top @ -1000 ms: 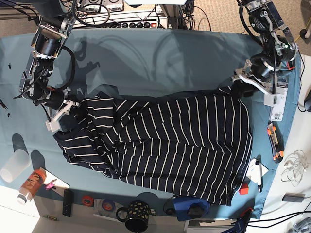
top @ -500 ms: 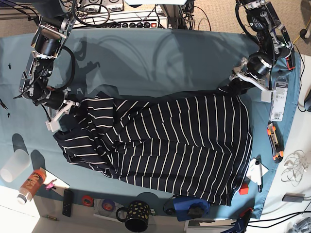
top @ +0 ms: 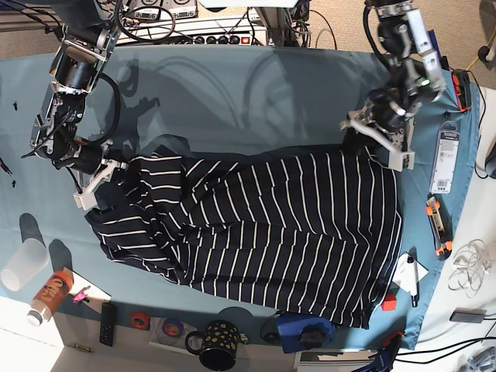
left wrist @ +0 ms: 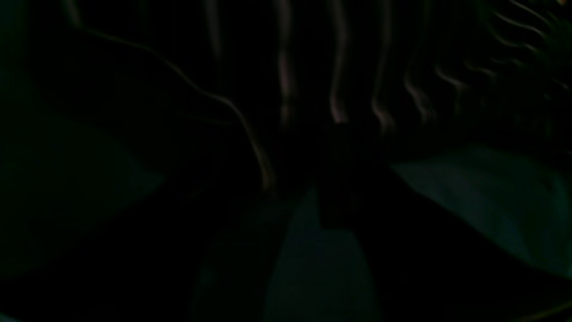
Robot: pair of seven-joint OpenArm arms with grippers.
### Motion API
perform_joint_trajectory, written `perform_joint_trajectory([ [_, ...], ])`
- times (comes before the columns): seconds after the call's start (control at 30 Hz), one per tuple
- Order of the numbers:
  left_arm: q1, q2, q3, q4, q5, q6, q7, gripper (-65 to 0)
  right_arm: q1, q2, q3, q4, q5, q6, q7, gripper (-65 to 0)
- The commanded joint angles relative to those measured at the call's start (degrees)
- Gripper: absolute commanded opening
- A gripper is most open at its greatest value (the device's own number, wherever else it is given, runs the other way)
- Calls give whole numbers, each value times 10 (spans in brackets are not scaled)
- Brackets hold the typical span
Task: Layout the t-shirt on the table in an organized manner, then fold the t-shirt properly
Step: 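Grasp the opposite shirt edge with the left gripper, then lift the shirt with both grippers and stretch it between them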
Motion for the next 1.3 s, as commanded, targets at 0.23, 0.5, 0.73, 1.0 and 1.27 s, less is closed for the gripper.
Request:
perform_joint_trajectory([
  [0.23,-4,-5,-11,20,31,49,6,-650,13,14,14,62,81,3,-36,-650],
  [0.5,-4,-15,-105,119,-73,-86,-23,-650,27,14,103,264,166,3,-17,-650],
  [0.73,-17,-73,-123,128,-87,-104,-46,-650,82,17,189,284,123,3,6,-650],
  [1.0,-60,-111,-124,128,-36,-106,-44,-650,89,41,176,284,85,3,20,-650],
  [1.27,-62,-111,-124,127,-36,-110,-53,-650,26,48,166,284,179,3,-57,-650],
])
